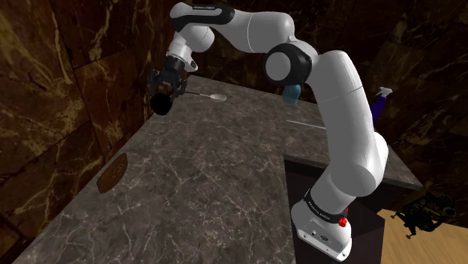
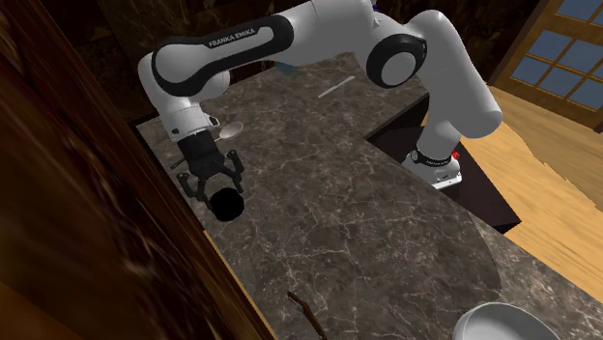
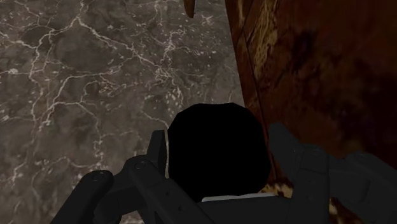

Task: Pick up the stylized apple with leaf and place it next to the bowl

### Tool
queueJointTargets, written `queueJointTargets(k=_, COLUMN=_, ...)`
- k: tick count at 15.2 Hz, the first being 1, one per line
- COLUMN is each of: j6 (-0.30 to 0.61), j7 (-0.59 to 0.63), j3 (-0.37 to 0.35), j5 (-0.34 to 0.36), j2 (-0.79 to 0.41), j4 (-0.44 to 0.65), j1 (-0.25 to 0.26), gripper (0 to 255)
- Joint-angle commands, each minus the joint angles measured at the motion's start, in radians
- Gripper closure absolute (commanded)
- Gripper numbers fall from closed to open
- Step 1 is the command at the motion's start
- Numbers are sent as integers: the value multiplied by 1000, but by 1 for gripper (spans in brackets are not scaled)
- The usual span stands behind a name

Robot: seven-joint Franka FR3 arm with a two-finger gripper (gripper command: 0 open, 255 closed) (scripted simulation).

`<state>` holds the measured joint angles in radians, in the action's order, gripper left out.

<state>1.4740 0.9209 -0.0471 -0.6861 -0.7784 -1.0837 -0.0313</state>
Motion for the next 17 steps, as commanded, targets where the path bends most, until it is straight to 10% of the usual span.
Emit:
queueJointTargets(k=1, j6=-22, j7=16, j3=-1, j5=0, j2=1, j4=26, j1=-3, gripper=255)
queueJointTargets(k=17, j6=-186, j7=152, j3=-21, j5=-13, j2=-19, j4=256, j1=-20, gripper=255)
